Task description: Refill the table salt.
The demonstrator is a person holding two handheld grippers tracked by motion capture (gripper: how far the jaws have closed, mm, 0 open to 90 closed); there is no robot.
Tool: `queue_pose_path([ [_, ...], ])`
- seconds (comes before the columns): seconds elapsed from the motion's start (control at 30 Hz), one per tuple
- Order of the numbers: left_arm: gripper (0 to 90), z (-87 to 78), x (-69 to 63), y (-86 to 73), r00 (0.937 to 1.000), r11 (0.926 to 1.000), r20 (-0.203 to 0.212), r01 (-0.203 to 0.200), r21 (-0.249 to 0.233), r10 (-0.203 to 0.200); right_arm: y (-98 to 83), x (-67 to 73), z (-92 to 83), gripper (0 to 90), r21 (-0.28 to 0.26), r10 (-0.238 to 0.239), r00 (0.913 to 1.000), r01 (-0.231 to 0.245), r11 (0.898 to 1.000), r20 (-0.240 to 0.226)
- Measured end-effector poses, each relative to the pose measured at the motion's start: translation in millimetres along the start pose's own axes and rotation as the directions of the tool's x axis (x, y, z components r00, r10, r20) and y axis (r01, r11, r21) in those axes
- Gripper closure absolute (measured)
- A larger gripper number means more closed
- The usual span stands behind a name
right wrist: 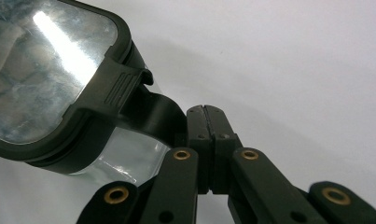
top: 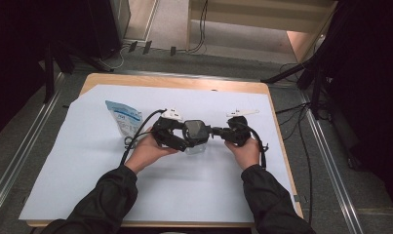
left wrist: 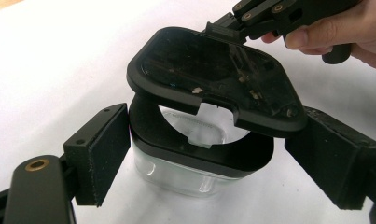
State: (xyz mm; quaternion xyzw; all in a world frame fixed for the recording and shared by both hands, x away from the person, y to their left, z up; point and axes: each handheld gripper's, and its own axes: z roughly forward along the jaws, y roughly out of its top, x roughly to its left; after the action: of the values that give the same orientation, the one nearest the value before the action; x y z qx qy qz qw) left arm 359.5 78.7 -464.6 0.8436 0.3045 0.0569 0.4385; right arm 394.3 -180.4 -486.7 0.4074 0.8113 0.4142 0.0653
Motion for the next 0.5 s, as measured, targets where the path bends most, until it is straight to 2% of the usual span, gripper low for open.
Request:
queue_pose_path([
  [0.23, 15.5, -4.1, -1.3, 3.6, 1.0000, 0.9999, 0.001, 0.002, -0.010, -0.002, 0.2, 0.3, -0.5, 90.0, -0.001, 0.000, 1.0000, 0.000, 1.000, -0.003],
  [0.37, 17.9, -8.6, -1.3, 6.5, 0.9997, 0.9995, 0.021, 0.011, -0.030, -0.010, 0.2, 0.3, -0.6, 90.0, -0.002, 0.000, 1.0000, 0.000, 1.000, -0.003],
  [0.4, 24.1, -10.0, -1.4, 7.1, 0.9996, 0.9995, 0.029, 0.007, -0.031, -0.006, 0.3, 0.2, -0.9, 90.0, -0.006, 0.002, 1.0000, -0.002, 1.000, -0.007],
  [0.43, 28.9, -12.2, -1.6, 7.9, 0.9978, 0.9990, 0.067, 0.004, -0.043, -0.001, 0.4, 0.1, -1.1, 90.0, -0.008, 0.002, 1.0000, -0.002, 1.000, -0.008],
  [0.5, 31.8, -12.2, -2.8, 8.4, 0.9980, 0.9988, 0.064, 0.005, -0.048, -0.002, 0.5, 0.3, -1.8, 90.0, -0.009, 0.008, 0.9999, -0.008, 1.000, -0.010],
])
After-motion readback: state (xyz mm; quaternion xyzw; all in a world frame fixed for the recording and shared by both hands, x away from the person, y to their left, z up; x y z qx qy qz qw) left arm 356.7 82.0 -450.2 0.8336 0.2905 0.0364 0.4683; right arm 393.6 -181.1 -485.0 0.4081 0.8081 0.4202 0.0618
